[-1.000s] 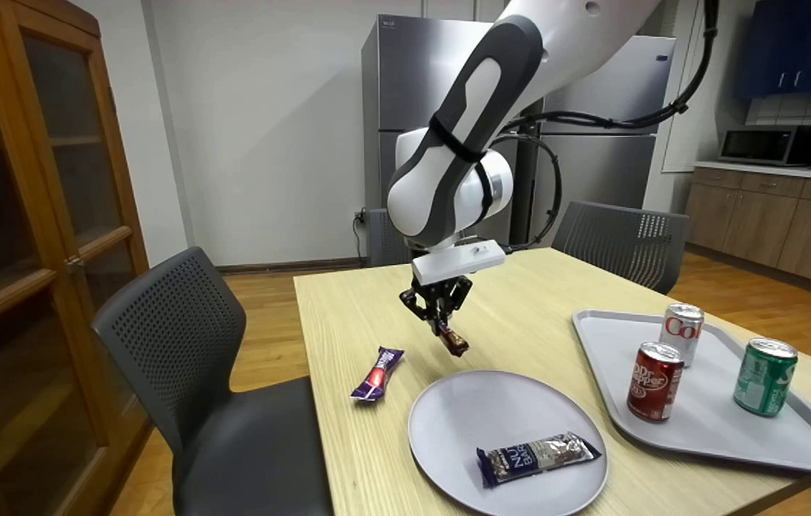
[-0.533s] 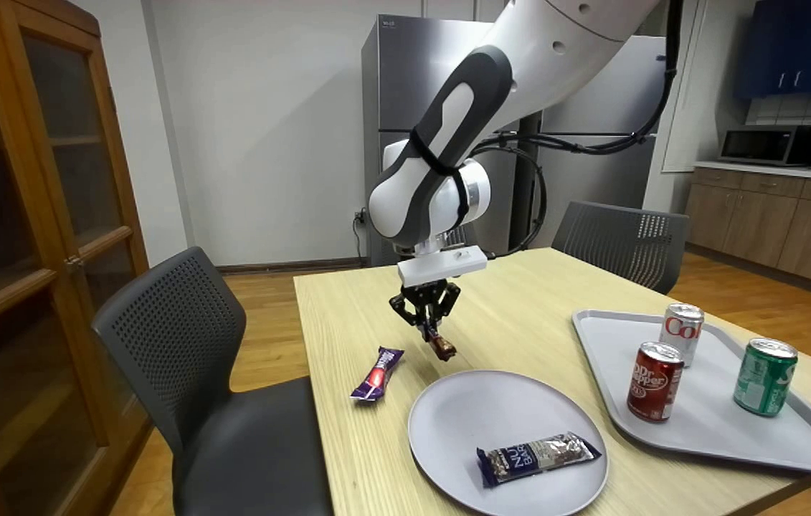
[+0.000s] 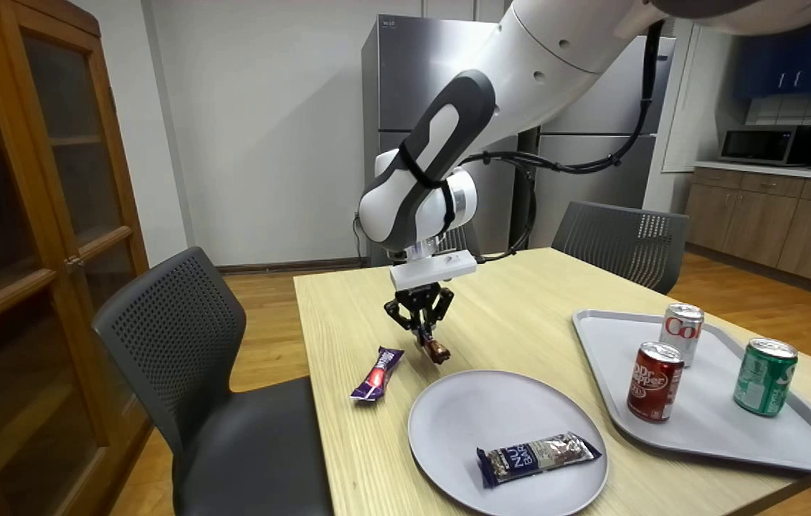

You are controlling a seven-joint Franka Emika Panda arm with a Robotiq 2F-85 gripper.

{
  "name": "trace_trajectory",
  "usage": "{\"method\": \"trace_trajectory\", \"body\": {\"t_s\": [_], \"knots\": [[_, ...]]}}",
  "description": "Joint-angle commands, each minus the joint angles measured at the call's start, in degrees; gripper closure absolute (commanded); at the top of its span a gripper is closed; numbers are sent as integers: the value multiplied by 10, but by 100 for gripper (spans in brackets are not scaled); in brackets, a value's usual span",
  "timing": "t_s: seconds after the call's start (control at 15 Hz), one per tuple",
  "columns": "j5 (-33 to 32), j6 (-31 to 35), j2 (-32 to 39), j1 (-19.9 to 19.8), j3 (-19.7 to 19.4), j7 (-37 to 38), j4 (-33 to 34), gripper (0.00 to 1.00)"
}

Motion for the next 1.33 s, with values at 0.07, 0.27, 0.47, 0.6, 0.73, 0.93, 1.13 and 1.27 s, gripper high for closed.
{"method": "trace_trajectory", "body": {"t_s": [0.07,0.27,0.47,0.6,0.73,0.93,1.13,1.27], "knots": [[2,-32,15,-8,14,-2,45,54],[1,-22,2,-7,15,-3,33,33],[-8,-7,-19,-1,12,-5,7,9],[-17,5,-35,4,9,-7,-13,0],[-31,25,-55,12,5,-6,-39,0],[-55,64,-93,21,8,-17,-91,0],[-76,113,-135,26,11,-28,-155,0],[-85,143,-160,30,12,-29,-197,0]]}}
